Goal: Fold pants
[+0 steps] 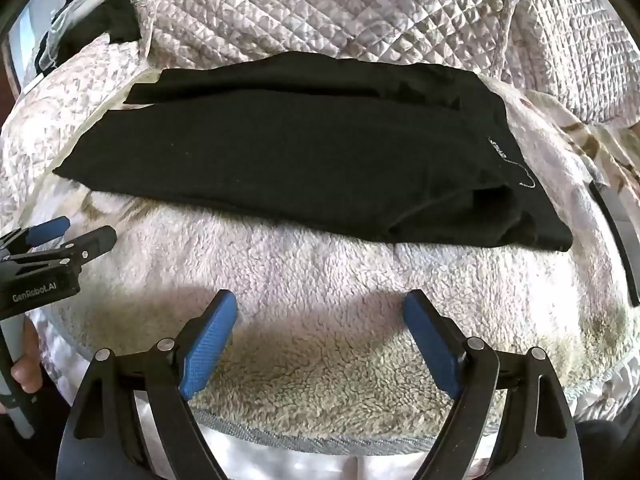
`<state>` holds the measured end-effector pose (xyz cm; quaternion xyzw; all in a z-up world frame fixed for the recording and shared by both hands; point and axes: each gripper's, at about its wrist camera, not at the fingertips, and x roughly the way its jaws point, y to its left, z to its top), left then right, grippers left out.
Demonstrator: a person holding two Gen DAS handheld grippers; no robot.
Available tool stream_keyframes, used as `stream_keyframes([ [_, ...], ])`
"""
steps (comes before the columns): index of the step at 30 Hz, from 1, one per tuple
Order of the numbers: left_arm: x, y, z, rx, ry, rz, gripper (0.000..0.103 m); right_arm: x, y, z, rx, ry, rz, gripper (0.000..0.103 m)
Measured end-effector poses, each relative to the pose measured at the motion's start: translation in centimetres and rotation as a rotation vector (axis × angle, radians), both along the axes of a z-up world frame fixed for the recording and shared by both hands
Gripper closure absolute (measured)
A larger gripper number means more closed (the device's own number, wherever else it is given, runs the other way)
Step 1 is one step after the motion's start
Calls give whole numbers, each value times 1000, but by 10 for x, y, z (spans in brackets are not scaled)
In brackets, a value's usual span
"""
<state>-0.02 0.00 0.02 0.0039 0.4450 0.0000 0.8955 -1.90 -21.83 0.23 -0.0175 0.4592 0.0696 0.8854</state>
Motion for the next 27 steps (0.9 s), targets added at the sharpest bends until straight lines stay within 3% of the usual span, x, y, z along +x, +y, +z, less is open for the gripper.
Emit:
stream_keyframes([
  [2, 0, 0, 0, 7, 4, 0, 7, 1, -1, -1, 46, 3, -2, 18],
  [27, 0, 1, -6, 7, 19, -5, 5, 5, -1, -2, 29, 22, -2, 16],
])
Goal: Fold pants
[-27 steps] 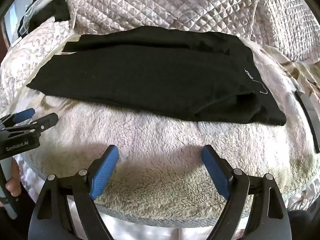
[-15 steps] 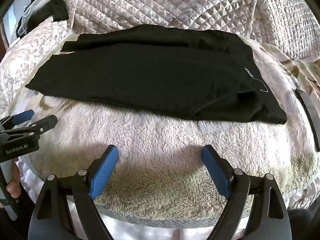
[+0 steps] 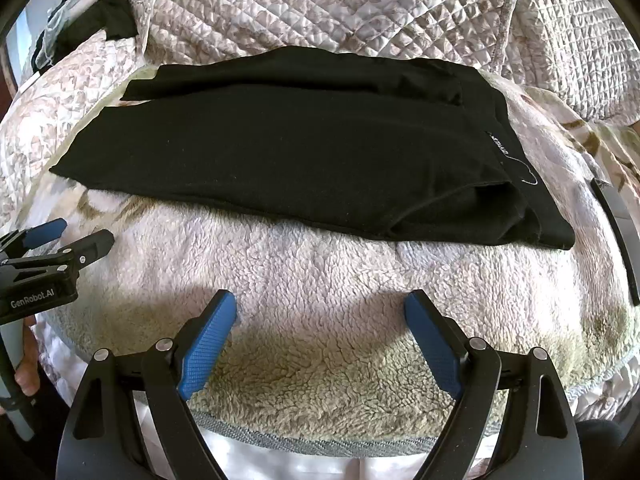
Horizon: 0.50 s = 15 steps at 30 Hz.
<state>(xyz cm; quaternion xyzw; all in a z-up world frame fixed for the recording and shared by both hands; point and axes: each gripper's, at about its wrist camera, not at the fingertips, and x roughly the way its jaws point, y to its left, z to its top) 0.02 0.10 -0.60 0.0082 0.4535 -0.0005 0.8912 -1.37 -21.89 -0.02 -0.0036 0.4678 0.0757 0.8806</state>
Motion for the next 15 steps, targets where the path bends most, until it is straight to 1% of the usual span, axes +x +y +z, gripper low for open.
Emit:
stream_keyframes([
  [15, 1, 1, 1, 1, 2, -3, 4, 1, 0, -1, -2, 2, 0, 16],
])
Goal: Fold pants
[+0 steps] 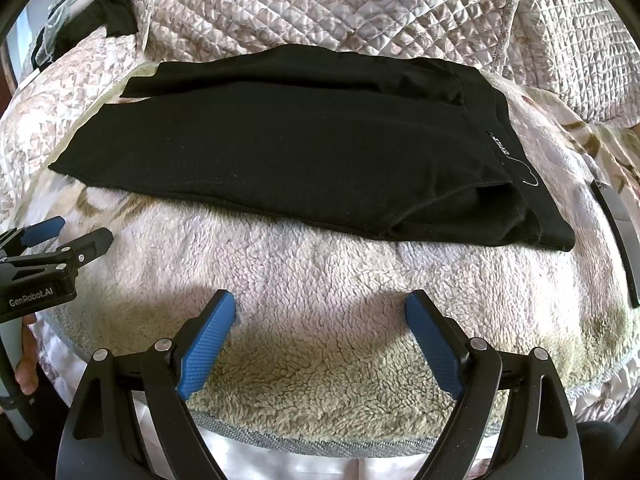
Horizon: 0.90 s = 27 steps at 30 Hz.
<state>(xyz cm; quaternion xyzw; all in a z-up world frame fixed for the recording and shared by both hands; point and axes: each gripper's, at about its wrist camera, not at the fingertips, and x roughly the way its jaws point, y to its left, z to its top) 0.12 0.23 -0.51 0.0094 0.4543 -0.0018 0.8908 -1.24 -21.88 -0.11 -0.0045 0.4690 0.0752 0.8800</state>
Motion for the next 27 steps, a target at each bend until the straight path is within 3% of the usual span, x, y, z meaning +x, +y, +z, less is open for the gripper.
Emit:
stream_keyframes([
  [27, -2, 2, -2, -4, 1, -13, 3, 0, 0, 0, -3, 1, -1, 15],
])
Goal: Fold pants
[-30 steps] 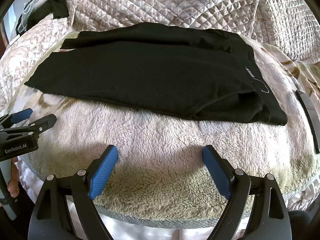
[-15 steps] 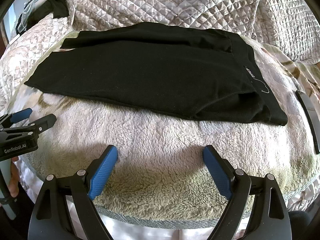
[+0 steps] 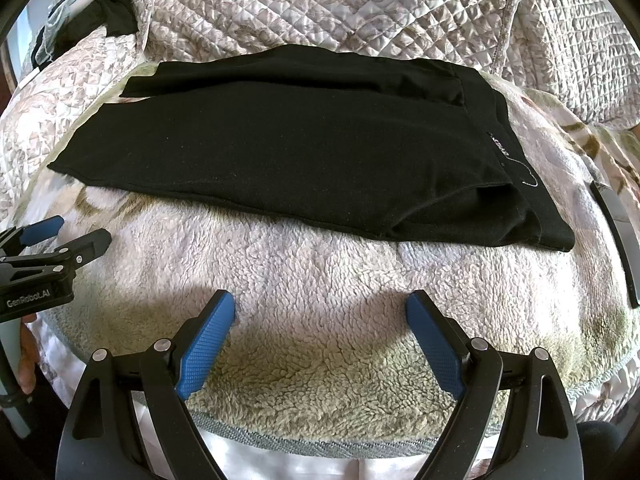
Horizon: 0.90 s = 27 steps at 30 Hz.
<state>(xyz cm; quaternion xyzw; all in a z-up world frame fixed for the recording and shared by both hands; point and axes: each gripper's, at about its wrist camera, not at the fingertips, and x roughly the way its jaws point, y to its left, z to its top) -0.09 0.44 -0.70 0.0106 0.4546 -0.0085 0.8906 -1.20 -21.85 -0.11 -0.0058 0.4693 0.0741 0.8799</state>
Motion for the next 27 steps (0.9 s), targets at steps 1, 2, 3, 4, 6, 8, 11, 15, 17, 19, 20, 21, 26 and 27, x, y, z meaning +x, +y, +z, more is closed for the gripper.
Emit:
stream_keyframes([
  [1, 0, 0, 0, 1, 0, 0, 3, 0, 0, 0, 0, 0, 0, 15],
  [2, 1, 0, 0, 0, 1, 2, 3, 0, 0, 0, 0, 0, 0, 15],
  [3, 0, 0, 0, 0, 1, 2, 3, 0, 0, 0, 0, 0, 0, 15],
  [4, 1, 0, 0, 0, 1, 1, 3, 0, 0, 0, 0, 0, 1, 15],
  [6, 1, 0, 0, 0, 0, 1, 3, 0, 0, 0, 0, 0, 0, 15],
  [8, 1, 0, 1, 0, -2, 0, 3, 0, 0, 0, -1, 0, 0, 15],
  [11, 0, 1, 0, 0, -8, -4, 3, 0, 0, 0, -1, 0, 0, 15],
  [15, 0, 1, 0, 1, -3, -3, 3, 0, 0, 0, -1, 0, 0, 15],
  [17, 0, 1, 0, 1, -3, -3, 3, 1, 0, 0, -1, 0, 0, 15],
  [19, -1, 1, 0, 1, -3, -3, 3, 1, 0, 0, -1, 1, 0, 15],
  [20, 0, 1, 0, 2, -3, -3, 3, 1, 0, 0, -1, 0, 0, 15],
  [21, 0, 1, 0, 2, -4, -4, 3, 0, 0, 0, -2, 0, 0, 15],
  [26, 0, 1, 0, 2, -3, -4, 3, 1, 0, 0, -1, 1, 0, 15],
  [27, 0, 0, 0, 2, -3, -3, 3, 1, 0, 0, -1, 1, 0, 15],
])
